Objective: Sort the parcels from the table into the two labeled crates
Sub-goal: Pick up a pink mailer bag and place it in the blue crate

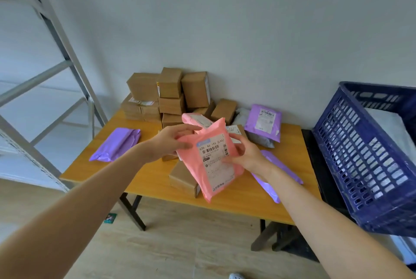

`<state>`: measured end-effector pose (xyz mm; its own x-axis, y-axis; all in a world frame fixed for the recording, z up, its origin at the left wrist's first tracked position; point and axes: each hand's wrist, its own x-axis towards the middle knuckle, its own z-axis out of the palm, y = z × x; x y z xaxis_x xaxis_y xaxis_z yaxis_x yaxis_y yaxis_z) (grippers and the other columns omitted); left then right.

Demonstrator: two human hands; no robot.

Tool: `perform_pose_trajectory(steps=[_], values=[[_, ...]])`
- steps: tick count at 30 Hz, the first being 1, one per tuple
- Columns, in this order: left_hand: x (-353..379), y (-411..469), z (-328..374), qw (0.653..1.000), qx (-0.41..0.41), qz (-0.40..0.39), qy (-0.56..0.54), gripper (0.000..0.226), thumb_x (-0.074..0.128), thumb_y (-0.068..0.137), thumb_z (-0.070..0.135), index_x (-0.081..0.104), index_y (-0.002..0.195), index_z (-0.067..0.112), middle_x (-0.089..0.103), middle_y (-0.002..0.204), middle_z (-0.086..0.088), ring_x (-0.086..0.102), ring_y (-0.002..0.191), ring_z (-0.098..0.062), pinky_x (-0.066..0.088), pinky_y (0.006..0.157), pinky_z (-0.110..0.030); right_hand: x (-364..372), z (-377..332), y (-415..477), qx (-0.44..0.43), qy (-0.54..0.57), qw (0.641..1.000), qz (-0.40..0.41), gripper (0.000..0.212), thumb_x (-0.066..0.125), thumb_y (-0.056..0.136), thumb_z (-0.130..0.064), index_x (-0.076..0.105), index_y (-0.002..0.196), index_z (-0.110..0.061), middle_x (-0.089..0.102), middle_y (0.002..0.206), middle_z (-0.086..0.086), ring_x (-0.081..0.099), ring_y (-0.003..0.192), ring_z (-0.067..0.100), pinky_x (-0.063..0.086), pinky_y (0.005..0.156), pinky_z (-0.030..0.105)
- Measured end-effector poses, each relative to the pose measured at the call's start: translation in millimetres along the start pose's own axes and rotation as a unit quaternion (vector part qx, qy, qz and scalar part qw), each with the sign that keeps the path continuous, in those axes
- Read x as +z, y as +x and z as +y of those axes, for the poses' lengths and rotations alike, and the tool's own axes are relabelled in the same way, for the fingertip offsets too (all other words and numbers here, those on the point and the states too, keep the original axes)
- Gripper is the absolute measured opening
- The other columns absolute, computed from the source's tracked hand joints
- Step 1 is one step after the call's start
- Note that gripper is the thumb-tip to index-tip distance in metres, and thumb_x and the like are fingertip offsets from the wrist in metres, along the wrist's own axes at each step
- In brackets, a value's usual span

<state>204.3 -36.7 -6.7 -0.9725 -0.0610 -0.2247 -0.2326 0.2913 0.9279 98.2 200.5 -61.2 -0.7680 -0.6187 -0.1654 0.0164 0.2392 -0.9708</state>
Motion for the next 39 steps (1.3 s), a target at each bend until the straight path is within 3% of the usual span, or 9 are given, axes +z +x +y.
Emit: perform_pose_trajectory(steps=[3,6,10,15,20,24,29,36,39], values=[[-7,2,2,0.996,-0.011,0.046,-0.072,0.055,0.066,0.086,0.002,0.053,0.132,0.031,0.066,0.116,-0.005,0.069,0.099,-0.023,0.059,0.08,-0.041,2,-5,-4,0.002,0.044,0.999,0.02,0.074,0.081,0.072,-0.001,0.049,0.133,-0.027,0.068,0.111,0.012,0.066,0.105,0.022,0.055,0.088,0.036],[-8,4,0,0.983,-0.027,0.11,-0.142,0.051,0.074,0.083,0.011,0.054,0.129,0.014,0.065,0.113,-0.011,0.067,0.101,-0.027,0.057,0.084,-0.043,7,-5,-7,0.014,0.081,0.996,0.046,0.068,0.075,0.077,0.005,0.05,0.133,-0.026,0.068,0.107,0.013,0.067,0.102,0.027,0.056,0.082,0.04],[-3,4,-5,0.974,-0.044,0.138,-0.176,0.04,0.074,0.083,0.015,0.059,0.117,0.0,0.072,0.099,-0.01,0.071,0.089,-0.021,0.059,0.07,-0.031,19,-2,-14,0.029,0.118,0.989,0.083,0.065,0.076,0.077,0.002,0.05,0.13,-0.025,0.07,0.104,0.013,0.068,0.101,0.031,0.055,0.086,0.053],[4,-2,-8,0.979,-0.04,0.091,-0.175,0.047,0.077,0.079,0.019,0.059,0.122,0.015,0.073,0.103,-0.005,0.072,0.091,-0.021,0.059,0.074,-0.037,29,0,-26,0.04,0.171,0.975,0.137,0.064,0.078,0.075,0.003,0.053,0.13,-0.018,0.064,0.097,0.01,0.068,0.092,0.027,0.057,0.068,0.041],[18,-8,-17,0.988,-0.047,-0.051,-0.136,0.066,0.081,0.069,0.002,0.053,0.123,0.03,0.072,0.108,-0.001,0.07,0.099,-0.024,0.058,0.079,-0.047,25,-1,-38,0.032,0.218,0.96,0.174,0.065,0.078,0.073,0.005,0.055,0.13,-0.016,0.063,0.112,0.022,0.069,0.094,0.028,0.057,0.084,0.048],[32,-4,-17,0.986,-0.039,-0.004,-0.162,0.064,0.081,0.068,0.0,0.055,0.119,0.028,0.072,0.106,-0.003,0.071,0.094,-0.024,0.058,0.079,-0.051,18,-5,-52,0.021,0.205,0.962,0.182,0.063,0.075,0.075,0.005,0.056,0.131,-0.019,0.061,0.12,0.025,0.065,0.106,0.035,0.052,0.091,0.057],[45,4,-9,0.988,-0.036,0.003,-0.148,0.069,0.083,0.069,0.005,0.051,0.129,0.019,0.069,0.114,-0.007,0.069,0.098,-0.027,0.058,0.08,-0.051,7,-8,-71,0.021,0.206,0.959,0.191,0.065,0.073,0.076,0.008,0.053,0.134,-0.015,0.065,0.11,0.009,0.066,0.099,0.025,0.055,0.062,0.027],[77,12,15,0.99,-0.03,-0.026,-0.139,0.068,0.081,0.071,0.003,0.051,0.13,0.017,0.068,0.115,-0.007,0.068,0.1,-0.029,0.057,0.08,-0.053,-18,-8,-100,0.022,0.2,0.951,0.234,0.066,0.073,0.077,0.008,0.052,0.134,-0.015,0.066,0.119,0.009,0.066,0.106,0.03,0.053,0.092,0.053],[95,16,29,0.99,-0.021,-0.031,-0.139,0.068,0.081,0.072,0.002,0.051,0.131,0.017,0.069,0.113,-0.005,0.069,0.098,-0.027,0.058,0.078,-0.052,-33,-10,-113,0.007,0.206,0.948,0.242,0.065,0.072,0.077,0.009,0.05,0.135,-0.012,0.067,0.118,0.009,0.066,0.106,0.027,0.058,0.083,0.043]])
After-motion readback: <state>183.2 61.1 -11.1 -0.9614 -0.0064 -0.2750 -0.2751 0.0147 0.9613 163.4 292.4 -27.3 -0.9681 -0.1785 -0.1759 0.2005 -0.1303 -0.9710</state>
